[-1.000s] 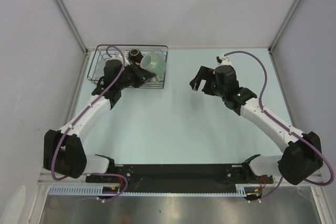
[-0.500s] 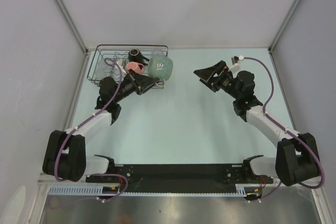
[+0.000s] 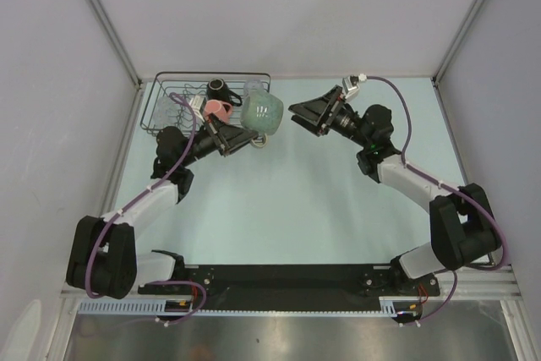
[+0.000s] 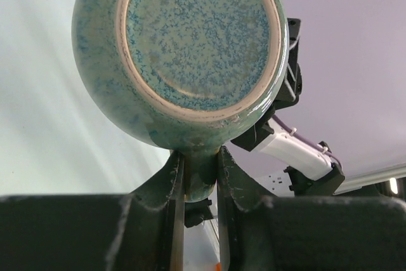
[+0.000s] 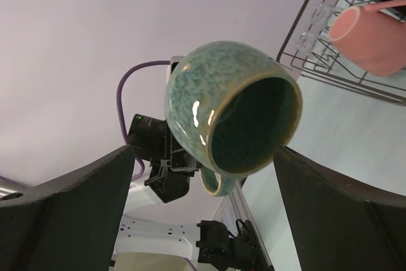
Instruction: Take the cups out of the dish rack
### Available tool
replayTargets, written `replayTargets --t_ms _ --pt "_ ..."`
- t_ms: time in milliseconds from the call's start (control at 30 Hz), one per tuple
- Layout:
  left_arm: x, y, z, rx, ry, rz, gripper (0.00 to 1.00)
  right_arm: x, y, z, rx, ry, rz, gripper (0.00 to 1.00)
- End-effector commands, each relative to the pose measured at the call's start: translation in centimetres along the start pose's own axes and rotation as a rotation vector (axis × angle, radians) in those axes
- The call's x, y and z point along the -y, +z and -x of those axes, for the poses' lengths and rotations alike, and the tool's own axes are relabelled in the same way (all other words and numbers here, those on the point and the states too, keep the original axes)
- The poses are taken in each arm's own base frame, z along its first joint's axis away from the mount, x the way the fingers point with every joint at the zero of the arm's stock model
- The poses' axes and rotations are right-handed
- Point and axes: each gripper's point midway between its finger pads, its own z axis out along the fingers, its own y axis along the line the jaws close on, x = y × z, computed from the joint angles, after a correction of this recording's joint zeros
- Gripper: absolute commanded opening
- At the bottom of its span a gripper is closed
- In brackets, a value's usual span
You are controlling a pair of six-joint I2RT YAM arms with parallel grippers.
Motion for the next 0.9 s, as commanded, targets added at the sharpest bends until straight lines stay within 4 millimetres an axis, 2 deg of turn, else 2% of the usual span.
replayTargets --t_ms 0,133,200,333,433,533,667,833,867 --pt "4.9 -0.6 0.2 0.012 0.193 -0.148 0.0 -3.1 2.0 -0.1 -0.029 -0.046 0.114 0.96" --pt "5.1 -0.5 0.2 0.003 0.198 -0.15 0.0 -3.8 3.4 -1.0 -0.06 -0.039 0.155 0.95" --pt "5.2 -0.5 0.2 0.001 0.2 -0.153 0.0 -3.3 4.1 -1.7 -0.084 -0.024 0.156 0.95" --pt "5.3 -0.5 0.0 -0.009 0.202 -0.155 0.01 -3.5 4.9 -2.9 -0.108 -0.001 0.189 0.95" --pt "5.2 -0.5 -0.3 -0.014 0.198 -0.153 0.0 -3.6 5.4 -3.3 -0.12 0.007 0.215 0.9" --pt "5.0 -0.6 -0.7 -0.022 0.195 -0.151 0.0 -4.0 5.8 -3.6 -0.128 0.017 0.25 0.79" --pt "4.9 -0.6 -1.1 -0.024 0.192 -0.151 0.0 -4.5 6.1 -3.9 -0.134 0.042 0.291 0.53" --pt "4.6 -0.6 -1.4 -0.029 0.187 -0.147 0.0 -5.1 6.3 -4.0 -0.132 0.049 0.332 0.44" --pt "4.6 -0.6 -1.5 -0.029 0.186 -0.146 0.0 -5.1 6.4 -4.2 -0.135 0.054 0.336 0.39"
